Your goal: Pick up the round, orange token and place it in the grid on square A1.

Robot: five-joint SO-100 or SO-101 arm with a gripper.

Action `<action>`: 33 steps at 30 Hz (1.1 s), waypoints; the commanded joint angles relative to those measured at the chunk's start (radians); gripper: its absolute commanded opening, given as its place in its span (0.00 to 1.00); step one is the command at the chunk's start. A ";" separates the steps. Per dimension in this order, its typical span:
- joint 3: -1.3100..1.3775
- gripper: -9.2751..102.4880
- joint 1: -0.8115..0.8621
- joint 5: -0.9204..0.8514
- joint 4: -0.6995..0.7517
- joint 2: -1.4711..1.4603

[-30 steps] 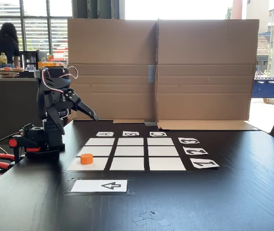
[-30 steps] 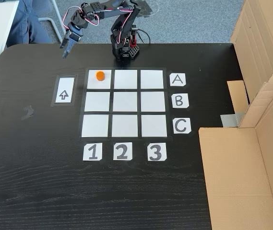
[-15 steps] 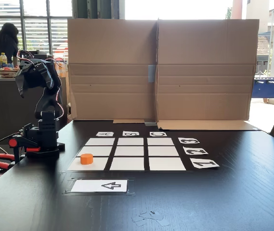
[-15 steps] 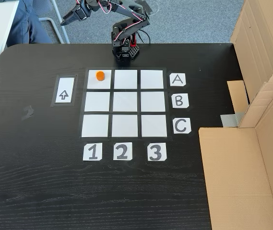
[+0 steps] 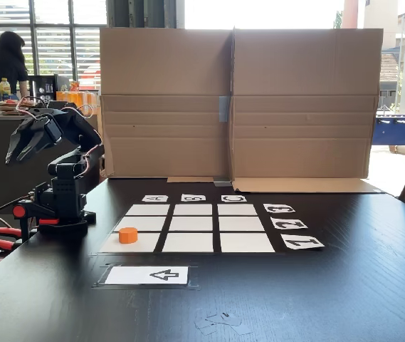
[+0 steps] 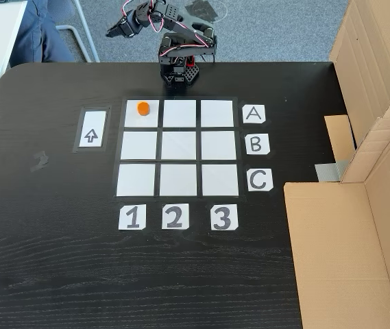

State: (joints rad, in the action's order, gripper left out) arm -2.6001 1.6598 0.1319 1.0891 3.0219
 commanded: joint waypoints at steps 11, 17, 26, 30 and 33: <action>-0.353 0.08 0.048 -0.023 -0.009 0.209; -0.453 0.08 0.051 -0.023 -0.003 0.299; -0.457 0.08 0.048 -0.023 0.025 0.301; -0.457 0.08 0.043 -0.023 0.031 0.301; -0.457 0.08 0.040 -0.023 0.032 0.301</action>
State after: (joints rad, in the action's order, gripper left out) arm -3.0557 1.7027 0.1166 1.1167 3.3180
